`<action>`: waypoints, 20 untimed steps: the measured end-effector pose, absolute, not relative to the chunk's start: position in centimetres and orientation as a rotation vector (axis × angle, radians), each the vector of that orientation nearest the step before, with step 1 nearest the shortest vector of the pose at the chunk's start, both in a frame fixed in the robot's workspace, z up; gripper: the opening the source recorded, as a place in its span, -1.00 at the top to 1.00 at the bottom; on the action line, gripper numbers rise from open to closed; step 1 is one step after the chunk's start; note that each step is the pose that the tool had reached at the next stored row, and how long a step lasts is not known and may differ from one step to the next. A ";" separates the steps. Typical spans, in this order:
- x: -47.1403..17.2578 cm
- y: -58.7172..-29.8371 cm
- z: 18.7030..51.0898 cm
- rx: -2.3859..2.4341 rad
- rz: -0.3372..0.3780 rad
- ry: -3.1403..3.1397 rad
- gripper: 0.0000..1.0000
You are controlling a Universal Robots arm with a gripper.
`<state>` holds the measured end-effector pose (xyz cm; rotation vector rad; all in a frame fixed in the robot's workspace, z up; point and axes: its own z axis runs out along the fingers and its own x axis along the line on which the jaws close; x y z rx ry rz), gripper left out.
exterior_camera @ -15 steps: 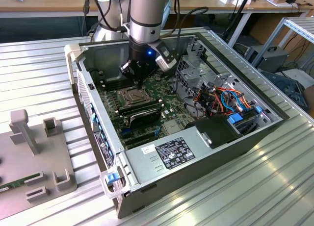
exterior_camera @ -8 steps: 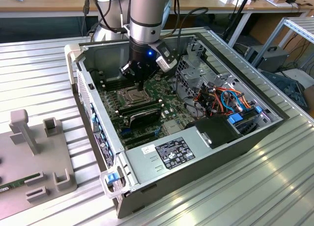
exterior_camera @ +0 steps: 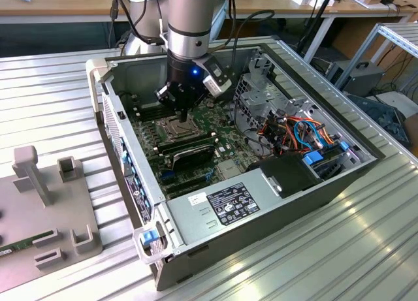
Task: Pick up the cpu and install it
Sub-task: 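Install the first cpu locking lever, then install the second cpu locking lever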
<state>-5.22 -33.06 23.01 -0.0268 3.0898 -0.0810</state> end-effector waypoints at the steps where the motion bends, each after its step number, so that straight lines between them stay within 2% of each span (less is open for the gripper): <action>1: -5.2 -33.1 23.0 -0.027 -0.081 3.090 0.79; 20: -4.3 -33.2 23.0 -0.027 -0.080 3.097 0.79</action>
